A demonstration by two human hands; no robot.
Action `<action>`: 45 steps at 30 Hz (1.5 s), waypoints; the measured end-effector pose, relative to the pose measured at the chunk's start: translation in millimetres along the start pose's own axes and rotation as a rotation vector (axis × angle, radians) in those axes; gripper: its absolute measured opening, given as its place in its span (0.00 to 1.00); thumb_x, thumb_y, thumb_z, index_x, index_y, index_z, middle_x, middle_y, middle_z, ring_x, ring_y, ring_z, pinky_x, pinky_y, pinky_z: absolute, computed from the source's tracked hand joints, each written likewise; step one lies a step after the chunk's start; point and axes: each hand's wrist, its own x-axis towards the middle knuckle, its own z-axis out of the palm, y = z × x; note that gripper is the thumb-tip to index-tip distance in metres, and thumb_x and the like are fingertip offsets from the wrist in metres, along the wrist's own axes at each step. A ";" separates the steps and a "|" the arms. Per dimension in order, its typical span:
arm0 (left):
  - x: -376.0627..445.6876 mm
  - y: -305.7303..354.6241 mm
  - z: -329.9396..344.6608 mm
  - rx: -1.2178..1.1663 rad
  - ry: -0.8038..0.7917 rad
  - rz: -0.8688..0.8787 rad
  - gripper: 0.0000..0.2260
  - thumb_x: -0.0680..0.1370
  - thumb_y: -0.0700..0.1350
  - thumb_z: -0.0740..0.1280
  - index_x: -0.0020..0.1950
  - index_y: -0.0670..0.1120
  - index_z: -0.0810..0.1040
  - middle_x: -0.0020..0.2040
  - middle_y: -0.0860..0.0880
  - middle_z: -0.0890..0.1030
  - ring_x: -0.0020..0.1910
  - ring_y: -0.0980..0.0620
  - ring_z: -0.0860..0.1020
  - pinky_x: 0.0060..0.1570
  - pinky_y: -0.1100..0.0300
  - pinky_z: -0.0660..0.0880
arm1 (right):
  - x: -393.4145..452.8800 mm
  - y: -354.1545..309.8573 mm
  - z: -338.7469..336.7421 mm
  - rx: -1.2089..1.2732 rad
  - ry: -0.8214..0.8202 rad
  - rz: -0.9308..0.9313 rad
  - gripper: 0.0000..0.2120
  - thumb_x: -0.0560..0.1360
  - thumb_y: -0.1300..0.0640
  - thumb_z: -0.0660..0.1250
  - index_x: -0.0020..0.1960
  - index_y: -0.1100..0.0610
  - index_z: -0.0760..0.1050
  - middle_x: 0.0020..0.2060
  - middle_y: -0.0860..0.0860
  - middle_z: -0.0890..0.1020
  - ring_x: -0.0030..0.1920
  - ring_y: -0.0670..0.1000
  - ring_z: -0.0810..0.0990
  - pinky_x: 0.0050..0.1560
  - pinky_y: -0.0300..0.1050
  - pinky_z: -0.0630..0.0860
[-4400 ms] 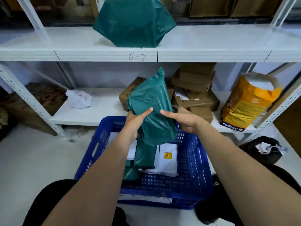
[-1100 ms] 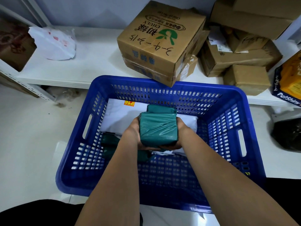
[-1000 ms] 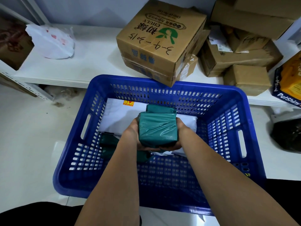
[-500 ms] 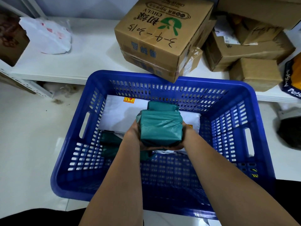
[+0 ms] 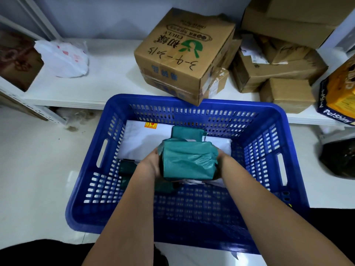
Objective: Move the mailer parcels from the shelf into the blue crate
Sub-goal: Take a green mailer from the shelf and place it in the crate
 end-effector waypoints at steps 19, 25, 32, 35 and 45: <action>-0.9 -11.0 -39.4 0.552 0.272 0.523 0.30 0.68 0.37 0.76 0.67 0.50 0.69 0.61 0.50 0.78 0.62 0.46 0.76 0.60 0.50 0.76 | -48.8 -13.0 8.5 -0.243 -0.107 -0.553 0.36 0.68 0.81 0.64 0.68 0.55 0.62 0.58 0.55 0.81 0.58 0.53 0.80 0.59 0.47 0.78; 14.9 -30.0 -49.3 0.691 0.415 0.507 0.34 0.76 0.35 0.67 0.77 0.52 0.56 0.70 0.47 0.64 0.60 0.44 0.71 0.54 0.54 0.74 | -34.4 7.2 19.8 -0.394 -0.079 -0.438 0.31 0.69 0.74 0.70 0.67 0.56 0.64 0.56 0.53 0.81 0.57 0.54 0.80 0.53 0.46 0.79; -22.7 -11.2 -41.3 0.544 1.411 0.951 0.17 0.75 0.37 0.59 0.63 0.41 0.73 0.61 0.38 0.73 0.54 0.37 0.75 0.50 0.44 0.76 | -46.2 11.2 9.8 -0.371 -0.074 -0.468 0.22 0.76 0.69 0.66 0.65 0.52 0.68 0.55 0.47 0.79 0.46 0.40 0.76 0.35 0.32 0.71; -38.8 15.7 12.6 1.098 1.182 1.220 0.18 0.78 0.47 0.55 0.67 0.48 0.72 0.66 0.46 0.74 0.66 0.46 0.72 0.68 0.44 0.68 | -50.7 9.9 11.9 -0.491 -0.043 -0.445 0.18 0.77 0.67 0.65 0.62 0.50 0.73 0.54 0.45 0.80 0.48 0.40 0.76 0.39 0.34 0.70; -10.0 -2.8 21.1 0.713 0.629 0.820 0.18 0.83 0.57 0.54 0.71 0.53 0.64 0.60 0.41 0.79 0.57 0.38 0.77 0.53 0.51 0.73 | -43.4 6.4 60.0 -0.924 0.742 -1.068 0.24 0.80 0.55 0.56 0.75 0.58 0.61 0.72 0.58 0.67 0.71 0.60 0.66 0.72 0.59 0.62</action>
